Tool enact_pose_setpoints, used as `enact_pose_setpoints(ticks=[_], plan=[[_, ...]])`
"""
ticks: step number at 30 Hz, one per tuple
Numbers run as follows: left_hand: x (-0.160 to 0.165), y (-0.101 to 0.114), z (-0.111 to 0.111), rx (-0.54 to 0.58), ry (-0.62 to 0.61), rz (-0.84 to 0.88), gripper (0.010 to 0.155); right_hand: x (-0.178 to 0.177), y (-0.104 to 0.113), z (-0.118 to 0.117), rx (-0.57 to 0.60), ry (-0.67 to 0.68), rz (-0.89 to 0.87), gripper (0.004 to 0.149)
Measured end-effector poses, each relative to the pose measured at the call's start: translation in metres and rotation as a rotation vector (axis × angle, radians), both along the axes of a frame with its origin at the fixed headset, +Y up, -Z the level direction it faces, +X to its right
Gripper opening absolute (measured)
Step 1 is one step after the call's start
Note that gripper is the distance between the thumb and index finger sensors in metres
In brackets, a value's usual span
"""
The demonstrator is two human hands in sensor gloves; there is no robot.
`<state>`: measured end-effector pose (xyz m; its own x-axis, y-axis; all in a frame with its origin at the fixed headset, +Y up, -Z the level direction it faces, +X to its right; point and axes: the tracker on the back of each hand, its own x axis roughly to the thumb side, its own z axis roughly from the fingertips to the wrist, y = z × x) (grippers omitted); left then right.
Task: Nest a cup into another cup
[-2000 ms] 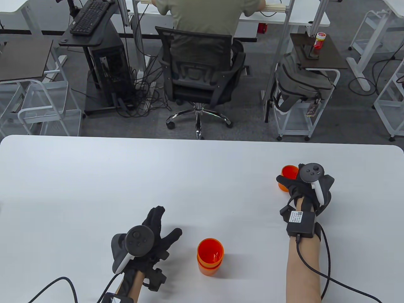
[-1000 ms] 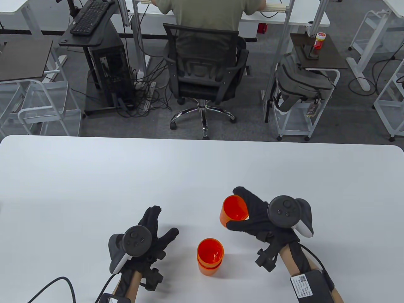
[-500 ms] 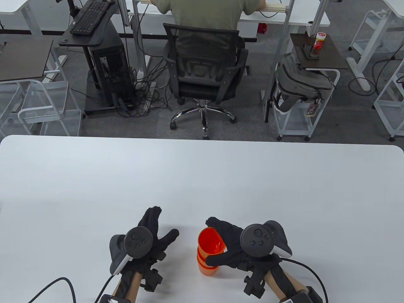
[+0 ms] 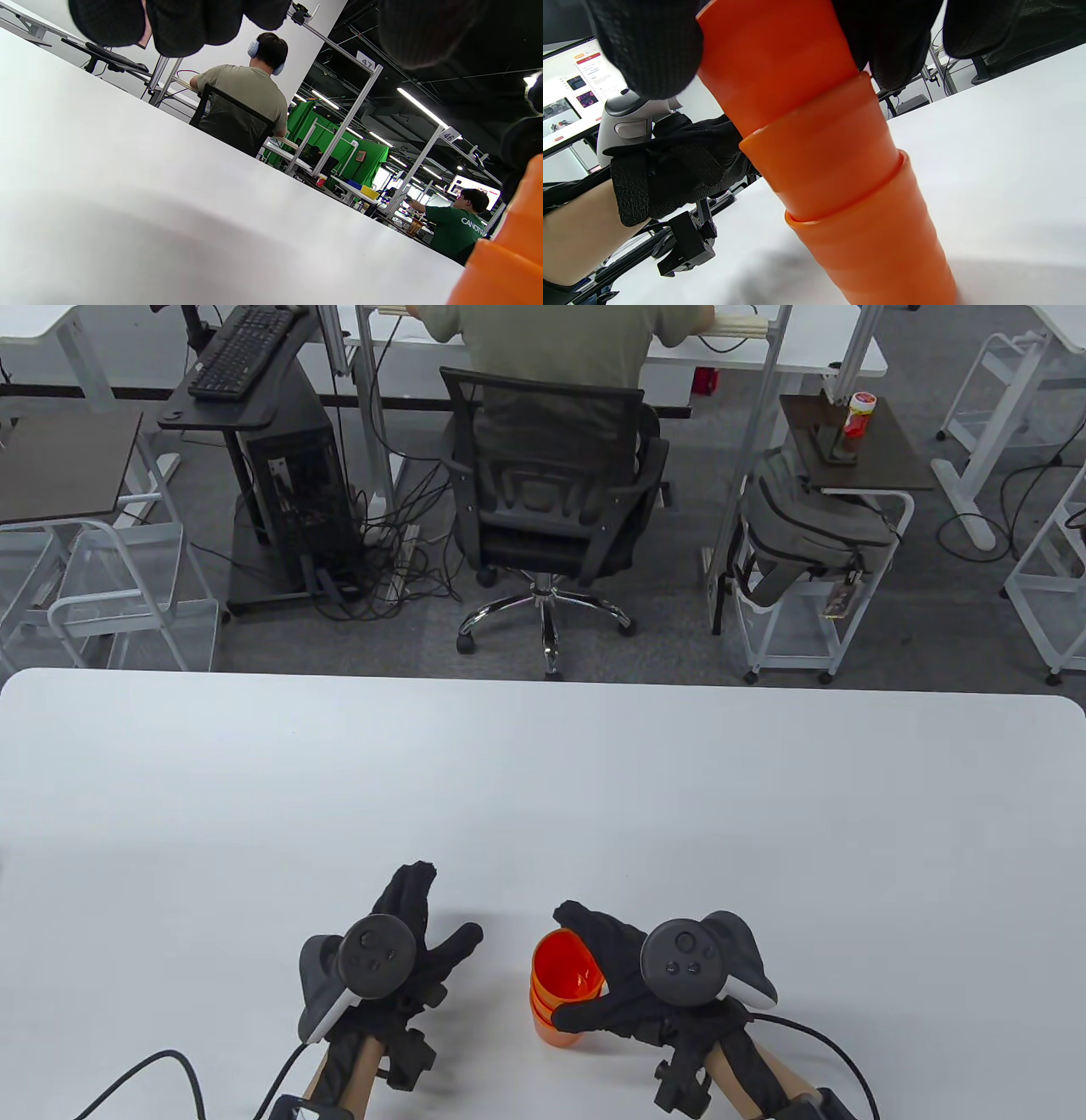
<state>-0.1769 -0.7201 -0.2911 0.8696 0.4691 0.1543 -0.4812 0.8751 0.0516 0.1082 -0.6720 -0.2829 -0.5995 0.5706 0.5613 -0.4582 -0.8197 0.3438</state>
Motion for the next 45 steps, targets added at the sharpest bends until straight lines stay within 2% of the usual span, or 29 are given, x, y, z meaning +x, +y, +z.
enact_pose_setpoints(ticks=[4, 9, 14, 19, 24, 32, 45], plan=[[0.001, 0.004, 0.001, 0.021, -0.006, -0.032, 0.095, 0.010, 0.011, 0.002, 0.037, -0.025, -0.050, 0.103], [0.008, 0.015, 0.007, 0.110, -0.010, -0.224, 0.095, 0.031, 0.026, 0.005, 0.277, -0.236, -0.017, 0.093], [0.014, 0.020, 0.013, 0.215, 0.031, -0.501, 0.095, 0.050, 0.013, 0.001, 0.423, -0.438, 0.173, 0.090], [0.017, 0.015, 0.012, 0.228, 0.051, -0.667, 0.094, 0.063, -0.020, -0.008, 0.402, -0.502, 0.449, 0.092], [0.017, 0.005, 0.006, 0.185, 0.044, -0.758, 0.095, 0.070, -0.040, -0.012, 0.390, -0.511, 0.550, 0.093], [0.017, -0.010, 0.002, 0.085, 0.005, -0.716, 0.094, 0.070, -0.052, -0.020, 0.394, -0.496, 0.616, 0.093], [0.025, -0.014, 0.004, 0.071, -0.038, -0.728, 0.095, 0.078, -0.057, -0.025, 0.380, -0.517, 0.631, 0.092]])
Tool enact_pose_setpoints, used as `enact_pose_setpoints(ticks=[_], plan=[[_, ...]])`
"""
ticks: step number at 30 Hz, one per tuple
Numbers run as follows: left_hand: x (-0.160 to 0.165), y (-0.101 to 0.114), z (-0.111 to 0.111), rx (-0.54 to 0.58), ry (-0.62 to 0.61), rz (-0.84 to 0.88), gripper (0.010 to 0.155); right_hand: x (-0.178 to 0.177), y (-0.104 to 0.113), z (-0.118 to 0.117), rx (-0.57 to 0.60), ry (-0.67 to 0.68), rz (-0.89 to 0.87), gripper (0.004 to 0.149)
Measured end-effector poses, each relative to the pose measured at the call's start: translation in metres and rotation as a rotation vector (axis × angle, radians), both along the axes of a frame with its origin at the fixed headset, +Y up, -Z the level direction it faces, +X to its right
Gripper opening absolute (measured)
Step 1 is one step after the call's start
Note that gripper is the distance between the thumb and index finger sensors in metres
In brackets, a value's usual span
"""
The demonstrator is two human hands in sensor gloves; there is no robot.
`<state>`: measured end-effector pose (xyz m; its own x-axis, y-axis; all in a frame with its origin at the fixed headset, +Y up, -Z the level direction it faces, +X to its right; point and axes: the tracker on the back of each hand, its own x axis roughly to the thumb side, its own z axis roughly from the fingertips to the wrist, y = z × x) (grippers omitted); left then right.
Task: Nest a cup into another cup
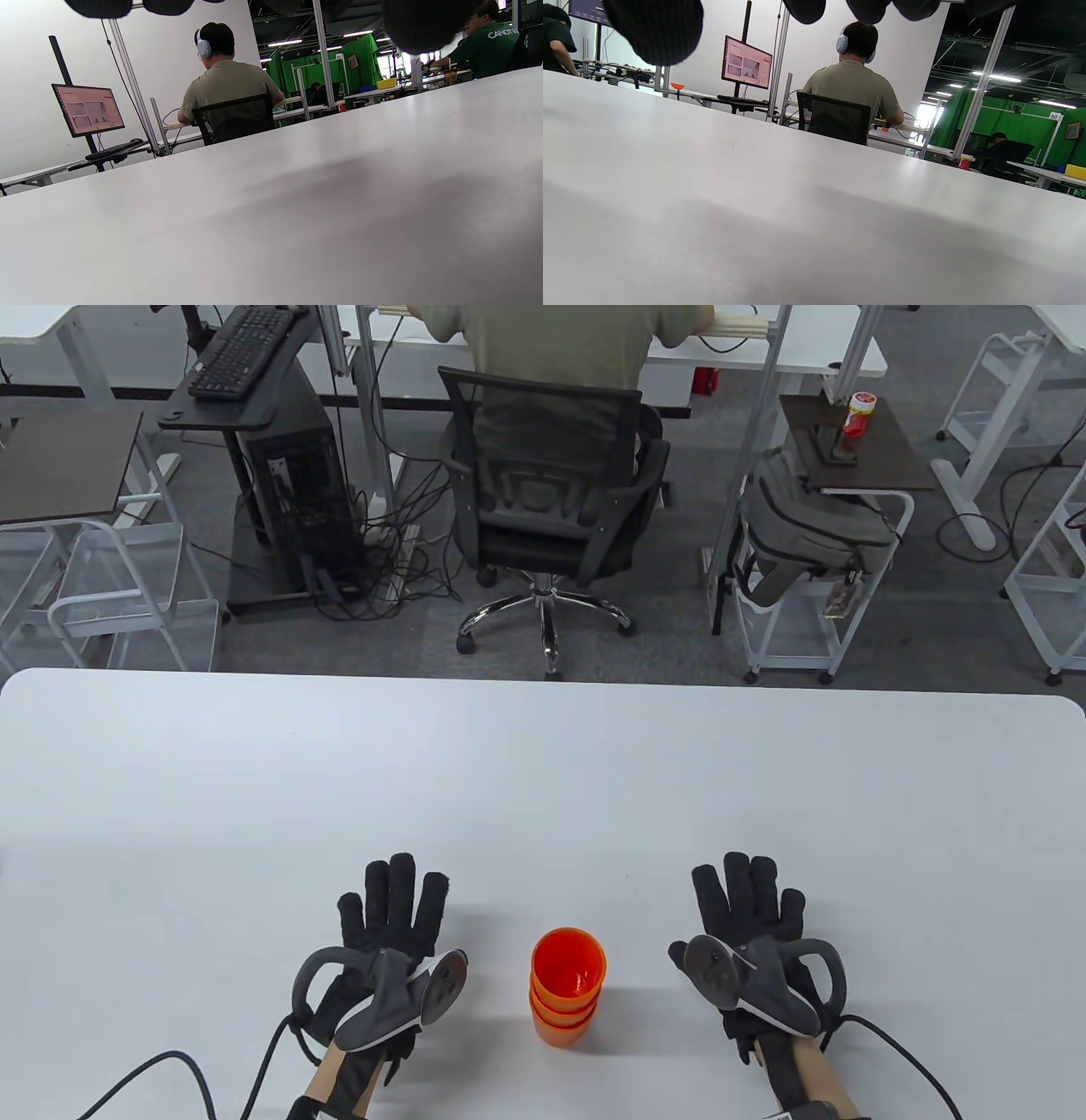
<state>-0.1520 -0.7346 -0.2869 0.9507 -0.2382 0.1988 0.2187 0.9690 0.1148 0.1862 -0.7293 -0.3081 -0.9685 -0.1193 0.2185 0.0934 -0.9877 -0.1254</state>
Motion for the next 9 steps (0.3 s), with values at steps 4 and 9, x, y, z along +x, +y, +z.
enact_pose_setpoints(ticks=[4, 9], plan=[[0.0005, -0.0021, -0.0014, -0.017, 0.001, -0.003, 0.095, 0.0003, 0.0001, -0.0002, -0.006, -0.001, -0.007, 0.092], [-0.0012, -0.0026, -0.0036, -0.017, 0.007, -0.012, 0.095, -0.0010, 0.0001, -0.0009, -0.013, 0.006, 0.004, 0.091]])
